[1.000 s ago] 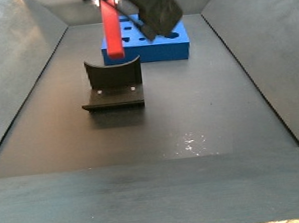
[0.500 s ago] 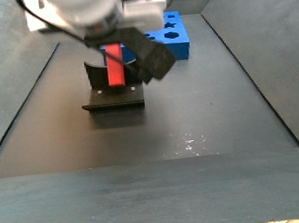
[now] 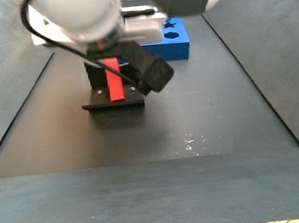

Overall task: Pick up the rectangle object. Move up. Place the rectangle object on the fixture. Regrasp the rectangle object. Move to above the board. Insert the rectangle object.
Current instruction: Regrasp the rectangle object.

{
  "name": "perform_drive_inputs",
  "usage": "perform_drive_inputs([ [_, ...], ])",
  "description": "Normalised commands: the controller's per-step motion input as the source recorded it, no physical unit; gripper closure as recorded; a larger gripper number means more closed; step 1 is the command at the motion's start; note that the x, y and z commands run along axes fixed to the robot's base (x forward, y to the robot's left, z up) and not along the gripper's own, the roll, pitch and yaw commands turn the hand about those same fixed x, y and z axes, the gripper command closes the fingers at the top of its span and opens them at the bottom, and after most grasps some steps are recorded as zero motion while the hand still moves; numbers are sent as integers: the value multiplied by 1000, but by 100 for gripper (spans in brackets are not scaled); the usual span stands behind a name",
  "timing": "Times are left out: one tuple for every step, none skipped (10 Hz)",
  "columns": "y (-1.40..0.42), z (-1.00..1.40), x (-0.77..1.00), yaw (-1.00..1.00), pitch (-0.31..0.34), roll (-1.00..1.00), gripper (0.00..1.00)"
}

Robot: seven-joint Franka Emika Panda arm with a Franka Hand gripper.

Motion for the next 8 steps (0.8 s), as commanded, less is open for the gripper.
perform_drive_inputs([
  [4, 1000, -18, 26, 78, 29, 0],
  [10, 1000, -33, -1, 81, 33, 0],
  [11, 1000, -37, -11, 82, 35, 0],
  [14, 894, -36, -27, 84, 39, 0],
  [16, 717, -31, -33, 83, 41, 0],
  [14, 477, -26, -45, 76, 43, 0],
  [15, 300, -25, -50, 76, 44, 0],
  [-854, 866, 153, 18, 45, 1000, 0],
])
